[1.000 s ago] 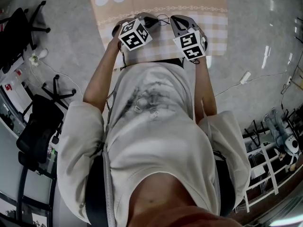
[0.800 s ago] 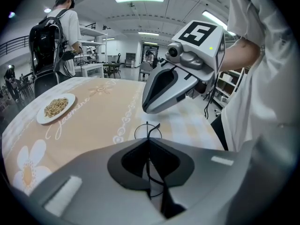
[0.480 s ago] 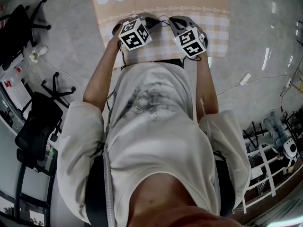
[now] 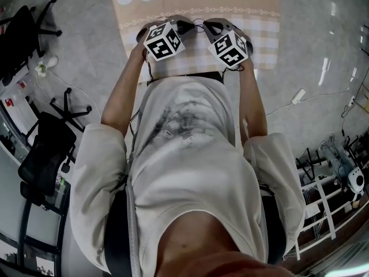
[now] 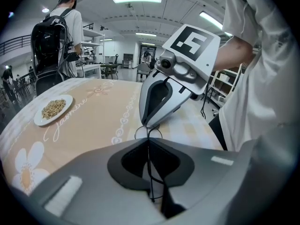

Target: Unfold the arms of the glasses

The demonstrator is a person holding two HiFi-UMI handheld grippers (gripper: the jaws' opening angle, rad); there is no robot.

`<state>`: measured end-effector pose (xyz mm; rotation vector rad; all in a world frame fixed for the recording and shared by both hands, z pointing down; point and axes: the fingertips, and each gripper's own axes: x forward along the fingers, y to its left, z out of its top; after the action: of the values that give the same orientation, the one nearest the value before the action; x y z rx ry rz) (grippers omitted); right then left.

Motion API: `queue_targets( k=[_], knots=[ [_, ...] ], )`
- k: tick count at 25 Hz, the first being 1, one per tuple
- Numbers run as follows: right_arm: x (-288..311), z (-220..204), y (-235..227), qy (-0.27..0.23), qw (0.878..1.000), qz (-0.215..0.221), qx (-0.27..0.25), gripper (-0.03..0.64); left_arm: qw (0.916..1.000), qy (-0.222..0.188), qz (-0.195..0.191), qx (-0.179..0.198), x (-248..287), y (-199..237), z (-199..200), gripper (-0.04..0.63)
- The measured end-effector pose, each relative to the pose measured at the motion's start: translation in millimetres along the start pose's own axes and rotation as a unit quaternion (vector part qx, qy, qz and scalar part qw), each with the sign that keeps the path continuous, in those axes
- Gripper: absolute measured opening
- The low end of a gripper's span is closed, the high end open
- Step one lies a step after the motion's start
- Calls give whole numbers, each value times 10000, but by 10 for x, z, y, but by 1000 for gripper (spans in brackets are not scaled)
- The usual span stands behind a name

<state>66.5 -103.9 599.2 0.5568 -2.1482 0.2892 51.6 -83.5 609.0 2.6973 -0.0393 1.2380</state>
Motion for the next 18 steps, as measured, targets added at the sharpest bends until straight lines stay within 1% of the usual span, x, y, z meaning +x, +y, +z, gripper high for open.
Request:
queue_targets(
  k=[8, 18],
  knots=[
    [18, -18, 18, 85, 9998, 31, -174, 17, 9998, -168, 73, 67, -38, 8, 32, 15],
    [13, -25, 23, 199, 9994, -74, -269, 15, 9990, -402, 147, 136, -132, -50, 92, 15]
  ],
)
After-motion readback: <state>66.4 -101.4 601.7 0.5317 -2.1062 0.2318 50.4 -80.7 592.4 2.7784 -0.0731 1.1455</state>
